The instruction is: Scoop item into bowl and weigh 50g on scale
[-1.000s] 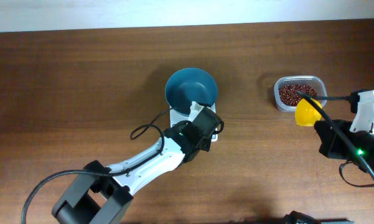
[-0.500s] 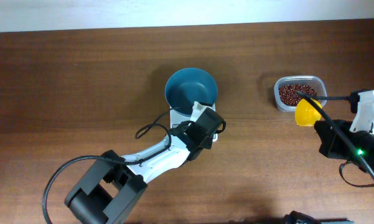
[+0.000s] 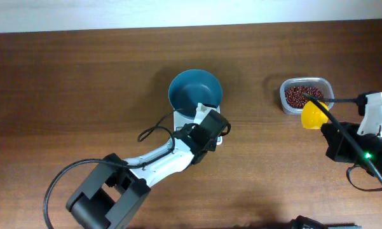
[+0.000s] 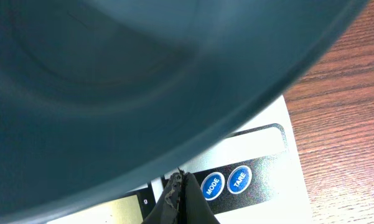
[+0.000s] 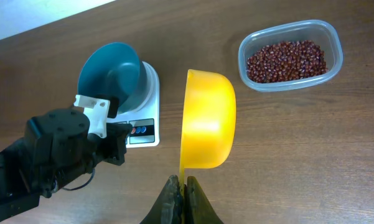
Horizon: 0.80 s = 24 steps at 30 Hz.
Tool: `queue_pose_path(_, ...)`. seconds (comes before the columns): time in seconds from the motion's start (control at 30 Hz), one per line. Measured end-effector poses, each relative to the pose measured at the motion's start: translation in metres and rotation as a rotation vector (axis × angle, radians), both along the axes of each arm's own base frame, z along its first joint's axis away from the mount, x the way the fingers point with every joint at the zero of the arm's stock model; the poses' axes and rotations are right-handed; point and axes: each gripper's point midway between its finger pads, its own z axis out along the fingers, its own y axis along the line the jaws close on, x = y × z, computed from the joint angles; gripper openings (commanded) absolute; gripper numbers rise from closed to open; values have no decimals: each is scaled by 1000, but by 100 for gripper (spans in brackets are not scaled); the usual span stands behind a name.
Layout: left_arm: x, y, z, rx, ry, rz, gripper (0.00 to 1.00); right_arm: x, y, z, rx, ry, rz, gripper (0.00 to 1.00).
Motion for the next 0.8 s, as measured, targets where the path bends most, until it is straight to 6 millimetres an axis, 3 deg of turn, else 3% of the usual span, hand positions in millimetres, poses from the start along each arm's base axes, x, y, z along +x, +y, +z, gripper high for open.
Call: queue_pose_path(0.8,-5,0,-4,0,28,-11,0,0,0,0,0,0,0,4)
